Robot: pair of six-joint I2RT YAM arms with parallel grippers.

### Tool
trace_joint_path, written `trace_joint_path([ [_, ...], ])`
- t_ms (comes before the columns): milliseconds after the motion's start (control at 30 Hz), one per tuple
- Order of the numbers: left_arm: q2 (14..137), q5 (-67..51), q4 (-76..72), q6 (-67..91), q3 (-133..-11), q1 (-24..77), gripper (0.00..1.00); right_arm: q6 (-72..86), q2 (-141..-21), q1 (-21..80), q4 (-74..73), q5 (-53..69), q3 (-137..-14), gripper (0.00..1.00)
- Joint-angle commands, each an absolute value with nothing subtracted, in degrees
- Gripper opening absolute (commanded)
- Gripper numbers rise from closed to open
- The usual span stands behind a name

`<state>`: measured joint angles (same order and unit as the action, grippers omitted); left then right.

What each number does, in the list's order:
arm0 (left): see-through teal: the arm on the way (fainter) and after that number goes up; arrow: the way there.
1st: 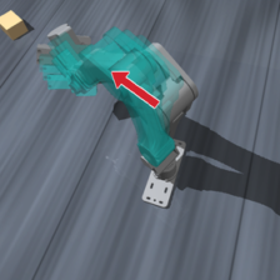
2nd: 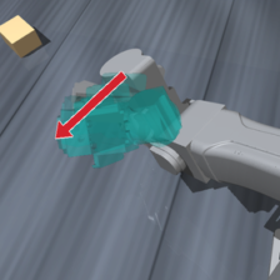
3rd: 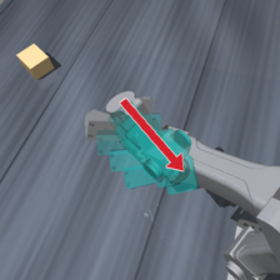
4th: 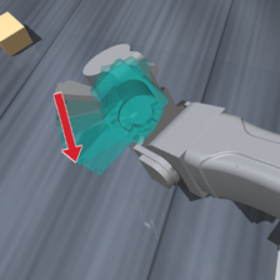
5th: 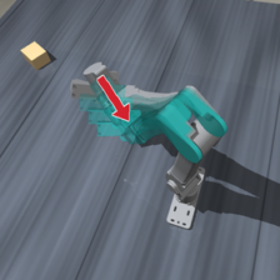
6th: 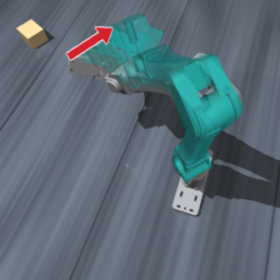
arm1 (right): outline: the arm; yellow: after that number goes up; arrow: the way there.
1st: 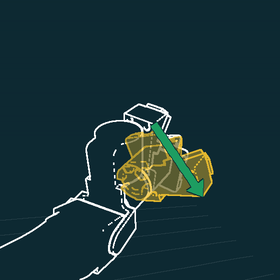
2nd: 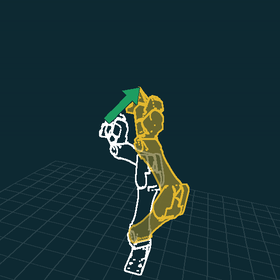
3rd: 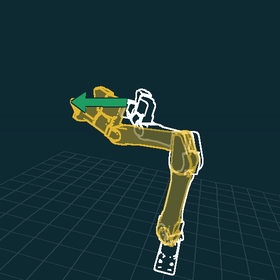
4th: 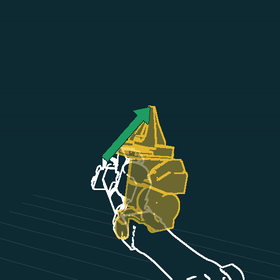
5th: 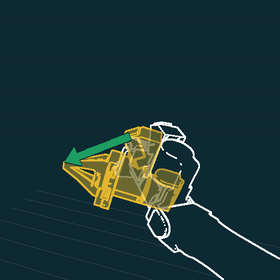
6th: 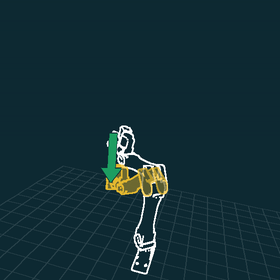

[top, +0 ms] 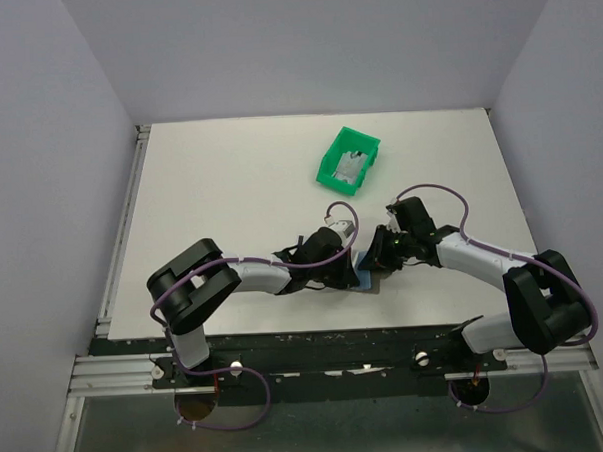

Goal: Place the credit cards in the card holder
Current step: Open the card holder at the center of the board.

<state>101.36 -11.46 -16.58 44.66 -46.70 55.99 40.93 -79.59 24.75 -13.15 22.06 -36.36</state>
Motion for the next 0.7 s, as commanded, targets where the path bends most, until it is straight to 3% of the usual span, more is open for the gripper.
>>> trace_joint_path([
  [0, 100.64, -6.42, -13.27, 45.52, -44.74, 55.37, 0.0, 40.61, -79.19, 24.87, -13.45, 22.5, -35.6, 0.27],
  [533, 99.4, -5.71, -13.18, 46.41, -42.19, 52.65, 0.0, 40.6, -79.28, 24.87, -13.36, 22.5, -35.33, 0.21],
  [667, 99.49, -5.89, -13.45, 46.41, -42.19, 52.56, 0.0, 40.43, -79.63, 24.87, -13.1, 22.67, -35.33, 0.13],
])
